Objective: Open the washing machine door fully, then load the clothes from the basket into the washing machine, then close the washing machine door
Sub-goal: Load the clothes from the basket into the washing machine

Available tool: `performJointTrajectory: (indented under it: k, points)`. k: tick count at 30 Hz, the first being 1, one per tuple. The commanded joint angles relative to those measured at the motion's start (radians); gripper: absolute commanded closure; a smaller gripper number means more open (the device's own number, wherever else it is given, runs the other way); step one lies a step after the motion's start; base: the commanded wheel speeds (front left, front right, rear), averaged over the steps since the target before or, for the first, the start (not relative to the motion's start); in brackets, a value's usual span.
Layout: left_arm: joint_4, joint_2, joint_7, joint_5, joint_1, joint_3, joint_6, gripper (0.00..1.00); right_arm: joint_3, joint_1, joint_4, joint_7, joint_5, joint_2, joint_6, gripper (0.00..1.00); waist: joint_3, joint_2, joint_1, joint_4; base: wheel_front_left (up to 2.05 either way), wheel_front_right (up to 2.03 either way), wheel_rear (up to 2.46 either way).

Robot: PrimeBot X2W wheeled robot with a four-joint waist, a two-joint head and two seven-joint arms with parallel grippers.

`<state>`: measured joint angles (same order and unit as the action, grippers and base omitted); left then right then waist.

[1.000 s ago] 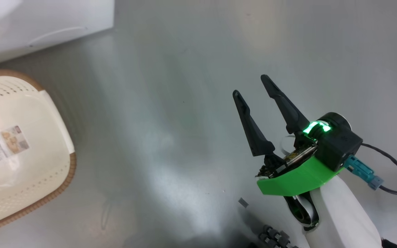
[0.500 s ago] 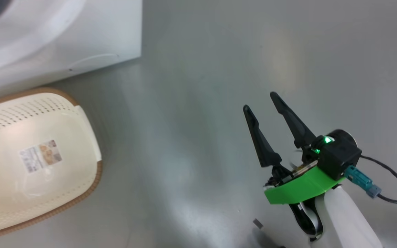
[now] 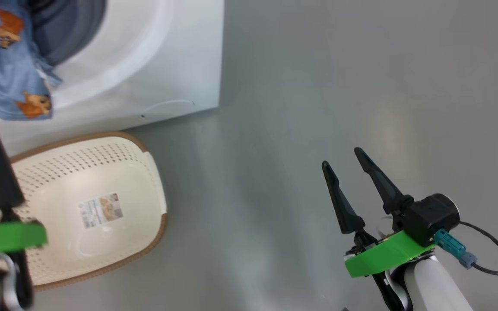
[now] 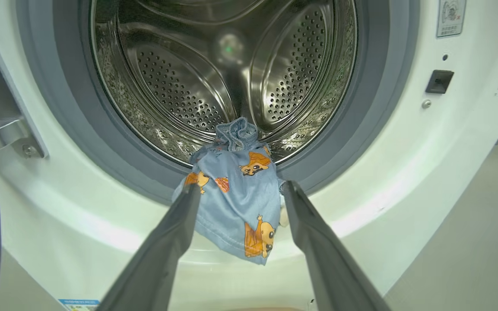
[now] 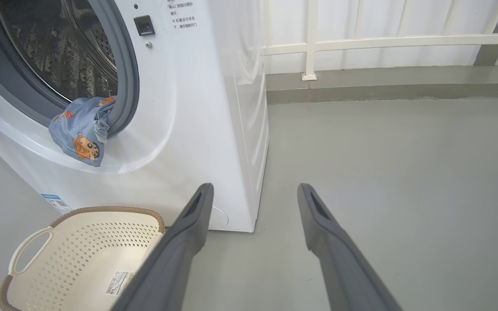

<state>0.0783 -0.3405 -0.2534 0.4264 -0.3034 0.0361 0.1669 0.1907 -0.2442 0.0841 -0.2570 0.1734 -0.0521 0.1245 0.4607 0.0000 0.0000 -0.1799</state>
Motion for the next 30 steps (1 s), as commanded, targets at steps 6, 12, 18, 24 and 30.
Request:
performJointTrajectory:
  k: [6,12,18,24,30]
  points:
    - [-0.129,0.008,0.009,-0.025,0.152,0.002,0.053,0.00,0.012,0.045,-0.011,0.003,-0.031,0.002,0.006,0.00,-0.089,0.0000,0.0000,0.057,0.00,0.00,0.00]
    - [-0.179,0.041,0.016,-0.048,0.247,0.041,0.086,0.00,-0.004,0.065,-0.023,0.021,-0.041,0.002,0.006,0.00,-0.122,0.0000,0.0000,0.074,0.00,0.00,0.00]
    - [-0.181,0.066,0.017,-0.050,0.309,0.068,0.099,0.00,-0.014,0.091,-0.037,0.039,-0.050,0.002,0.006,0.00,-0.161,0.0000,0.0000,0.086,0.00,0.00,0.00]
    - [-0.178,0.071,0.029,-0.049,0.347,0.088,0.102,0.00,-0.025,0.118,-0.054,0.054,-0.054,0.002,0.006,0.00,-0.184,0.0000,0.0000,0.098,0.00,0.00,0.00]
    - [-0.176,0.075,0.045,-0.046,0.367,0.104,0.108,0.00,-0.028,0.135,-0.068,0.067,-0.059,0.002,0.006,0.00,-0.198,0.0000,0.0000,0.108,0.00,0.00,0.00]
